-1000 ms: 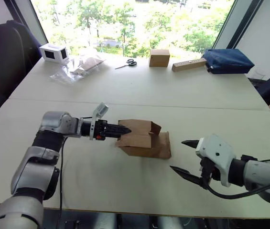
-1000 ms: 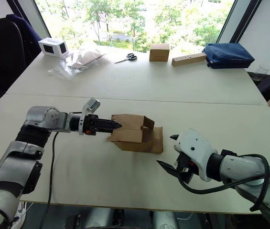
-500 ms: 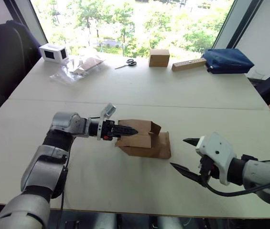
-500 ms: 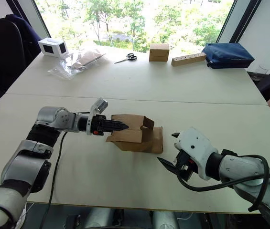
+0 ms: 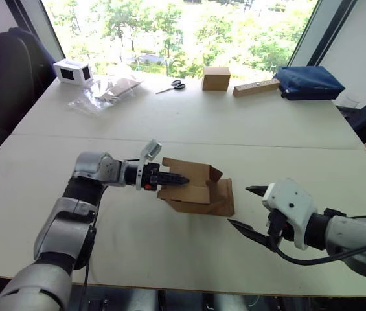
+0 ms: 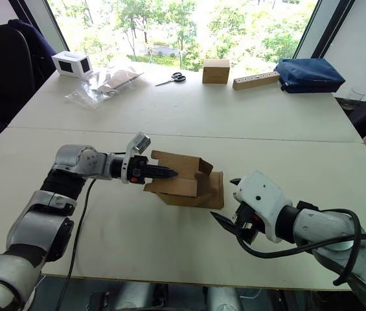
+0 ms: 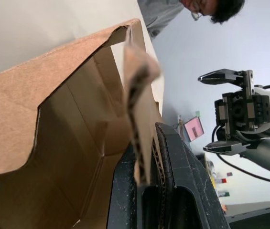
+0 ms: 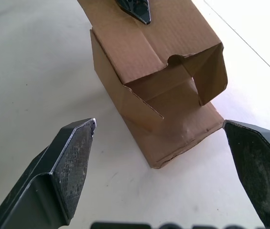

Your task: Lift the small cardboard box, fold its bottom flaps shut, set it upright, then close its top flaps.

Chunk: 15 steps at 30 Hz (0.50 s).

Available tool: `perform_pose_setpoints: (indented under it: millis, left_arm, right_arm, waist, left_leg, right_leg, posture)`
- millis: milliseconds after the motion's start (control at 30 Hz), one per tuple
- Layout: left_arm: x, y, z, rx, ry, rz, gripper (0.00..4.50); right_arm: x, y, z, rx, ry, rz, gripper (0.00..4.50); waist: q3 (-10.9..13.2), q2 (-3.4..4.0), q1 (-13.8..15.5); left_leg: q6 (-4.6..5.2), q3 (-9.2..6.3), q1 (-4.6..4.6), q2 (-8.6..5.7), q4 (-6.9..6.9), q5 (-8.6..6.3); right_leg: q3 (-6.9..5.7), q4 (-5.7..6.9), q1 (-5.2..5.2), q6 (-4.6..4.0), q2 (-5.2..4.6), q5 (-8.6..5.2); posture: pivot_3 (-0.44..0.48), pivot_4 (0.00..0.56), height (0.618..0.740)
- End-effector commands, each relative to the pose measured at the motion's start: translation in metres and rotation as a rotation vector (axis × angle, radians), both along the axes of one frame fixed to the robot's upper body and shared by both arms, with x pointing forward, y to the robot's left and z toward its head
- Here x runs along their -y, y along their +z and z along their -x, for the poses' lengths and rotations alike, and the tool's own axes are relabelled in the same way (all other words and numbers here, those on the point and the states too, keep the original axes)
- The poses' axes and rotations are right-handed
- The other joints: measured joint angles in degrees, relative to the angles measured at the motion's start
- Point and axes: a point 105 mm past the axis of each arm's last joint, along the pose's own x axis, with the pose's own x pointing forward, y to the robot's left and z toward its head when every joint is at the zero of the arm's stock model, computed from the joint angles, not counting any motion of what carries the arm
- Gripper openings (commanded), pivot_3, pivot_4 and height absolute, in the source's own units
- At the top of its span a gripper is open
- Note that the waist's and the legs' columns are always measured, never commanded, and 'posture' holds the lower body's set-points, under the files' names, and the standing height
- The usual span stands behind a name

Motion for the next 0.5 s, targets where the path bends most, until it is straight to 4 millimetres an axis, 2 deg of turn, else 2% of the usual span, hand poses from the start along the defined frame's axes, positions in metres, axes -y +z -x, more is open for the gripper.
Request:
perform_pose_setpoints:
  millis: [33, 233, 333, 400, 500]
  left_arm:
    - [-0.004, 0.028, -0.006, 0.143, 0.020, 0.084, 0.06]
    - [-0.018, 0.079, -0.009, 0.499, 0.037, 0.113, 0.06]
    - [-0.021, 0.101, -0.005, 0.680, 0.028, 0.083, 0.00]
    - [-0.022, 0.113, -0.007, 0.763, 0.051, 0.074, 0.00]
    - [-0.020, 0.122, -0.011, 0.853, 0.087, 0.037, 0.00]
  right_arm:
    - [0.002, 0.023, -0.009, 0.072, -0.060, -0.186, 4.50]
    - [0.022, 0.061, -0.032, 0.158, -0.199, -0.569, 4.50]
    - [0.020, 0.083, -0.048, 0.203, -0.227, -0.776, 3.79]
    - [0.018, 0.098, -0.060, 0.232, -0.237, -0.901, 3.00]
    - [0.012, 0.107, -0.080, 0.292, -0.273, -0.879, 1.98]
  waist:
    - [0.02, -0.03, -0.01]
    - [0.01, -0.02, -0.12]
    - [0.01, 0.02, -0.15]
    - [0.00, 0.03, -0.14]
    - [0.02, 0.07, -0.17]
  left_leg:
    - [0.00, -0.01, 0.00, 0.00, 0.00, 0.00]
    - [-0.01, 0.01, 0.01, 0.02, 0.00, 0.00]
    - [-0.02, 0.04, 0.03, 0.04, 0.00, 0.01]
    - [-0.02, 0.03, 0.03, 0.04, 0.00, 0.01]
    - [-0.02, 0.03, 0.03, 0.03, 0.00, 0.01]
  right_leg:
    - [0.00, 0.00, 0.00, 0.00, 0.00, 0.00]
    - [0.01, 0.03, -0.01, 0.05, -0.04, 0.04]
    - [0.02, 0.05, -0.01, 0.04, -0.04, 0.04]
    - [0.01, 0.07, -0.01, 0.04, -0.03, 0.04]
    - [0.02, 0.09, -0.01, 0.04, -0.02, 0.05]
  posture:
    - [0.000, 0.150, 0.740]
    - [0.000, 0.150, 0.740]
    - [0.000, 0.150, 0.740]
    - [0.000, 0.150, 0.740]
    - [0.000, 0.150, 0.740]
